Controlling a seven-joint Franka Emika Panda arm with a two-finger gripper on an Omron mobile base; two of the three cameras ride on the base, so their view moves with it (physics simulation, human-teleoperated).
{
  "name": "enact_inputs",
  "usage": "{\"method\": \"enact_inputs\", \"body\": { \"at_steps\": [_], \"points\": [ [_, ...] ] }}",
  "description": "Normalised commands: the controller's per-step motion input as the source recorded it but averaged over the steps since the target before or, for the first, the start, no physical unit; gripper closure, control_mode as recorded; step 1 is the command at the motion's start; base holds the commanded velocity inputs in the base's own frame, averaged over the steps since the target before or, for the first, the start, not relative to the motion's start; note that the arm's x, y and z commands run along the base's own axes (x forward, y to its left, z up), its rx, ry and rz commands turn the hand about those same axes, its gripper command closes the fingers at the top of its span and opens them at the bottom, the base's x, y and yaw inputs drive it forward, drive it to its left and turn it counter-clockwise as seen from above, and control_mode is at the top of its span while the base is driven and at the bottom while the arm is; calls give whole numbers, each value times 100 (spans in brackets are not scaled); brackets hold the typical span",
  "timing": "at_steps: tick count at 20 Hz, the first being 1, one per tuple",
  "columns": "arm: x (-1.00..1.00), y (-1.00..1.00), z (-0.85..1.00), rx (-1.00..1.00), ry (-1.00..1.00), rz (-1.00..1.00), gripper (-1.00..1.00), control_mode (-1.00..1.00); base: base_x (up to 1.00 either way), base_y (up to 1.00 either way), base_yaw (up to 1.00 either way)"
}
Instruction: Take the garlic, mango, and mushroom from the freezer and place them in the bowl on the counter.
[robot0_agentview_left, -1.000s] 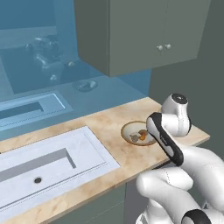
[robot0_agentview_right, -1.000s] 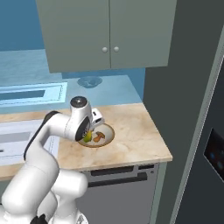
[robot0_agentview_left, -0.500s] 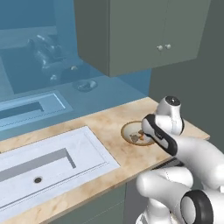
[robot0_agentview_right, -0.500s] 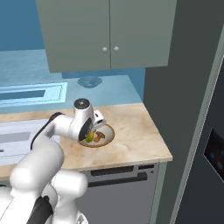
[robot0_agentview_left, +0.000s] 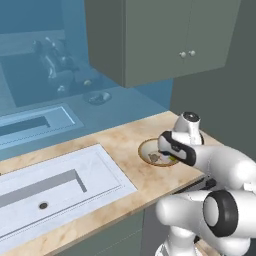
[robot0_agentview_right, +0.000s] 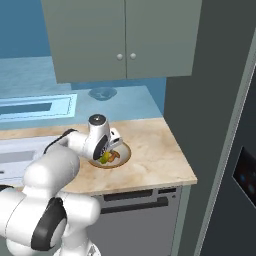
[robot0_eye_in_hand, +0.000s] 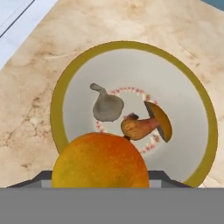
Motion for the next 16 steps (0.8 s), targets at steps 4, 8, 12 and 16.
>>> {"method": "enact_inputs", "body": {
  "at_steps": [4,8,12,16],
  "points": [
    [26,0,-20,0,3,0,100,-100,0,0,0],
    [26,0,-23,0,5,0,100,-100,0,0,0],
    [13,0,-18,0,9,0,100,-100,0,0,0],
    [15,0,-13,0,10,0,100,-100,0,0,0]
  ]
}}
